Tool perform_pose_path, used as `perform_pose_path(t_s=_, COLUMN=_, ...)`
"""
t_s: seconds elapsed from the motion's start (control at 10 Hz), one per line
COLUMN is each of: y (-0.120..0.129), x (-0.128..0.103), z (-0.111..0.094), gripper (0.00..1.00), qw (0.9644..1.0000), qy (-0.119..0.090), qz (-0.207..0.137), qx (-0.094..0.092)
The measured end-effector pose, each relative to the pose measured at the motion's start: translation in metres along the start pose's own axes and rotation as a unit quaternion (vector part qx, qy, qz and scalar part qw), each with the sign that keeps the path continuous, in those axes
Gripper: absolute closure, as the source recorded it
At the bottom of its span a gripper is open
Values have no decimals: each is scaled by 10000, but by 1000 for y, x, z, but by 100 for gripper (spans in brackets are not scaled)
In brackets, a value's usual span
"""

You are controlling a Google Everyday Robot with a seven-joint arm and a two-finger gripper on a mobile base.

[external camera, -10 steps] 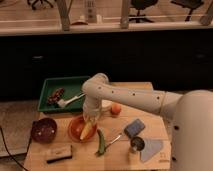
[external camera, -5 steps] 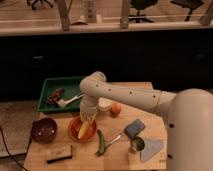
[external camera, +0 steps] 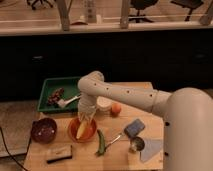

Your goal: Place banana in red bowl

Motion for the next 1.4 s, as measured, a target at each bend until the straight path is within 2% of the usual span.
perform_pose_path(t_s=0.2, y=0, x=1, z=0, gripper=59, qw=10000, qy=-23, qz=-7, qx=4)
perform_pose_path(t_s=0.5, y=1, x=3, z=0, gripper=27, qw=10000, qy=-55, qz=-16, qx=-3)
perform_pose_path(t_s=0.6, y=2, x=4, z=0, gripper=22, qw=10000, qy=-63, qz=-13, qx=-15)
perform_pose_path(t_s=1.1, y=-1, x=9, z=0, gripper=20, qw=9999, qy=-109, qz=-19, qx=-60)
perform_pose_path(t_s=1.4, y=-2, x=15, z=-2, gripper=20, qw=9999, qy=-141, qz=24, qx=-27)
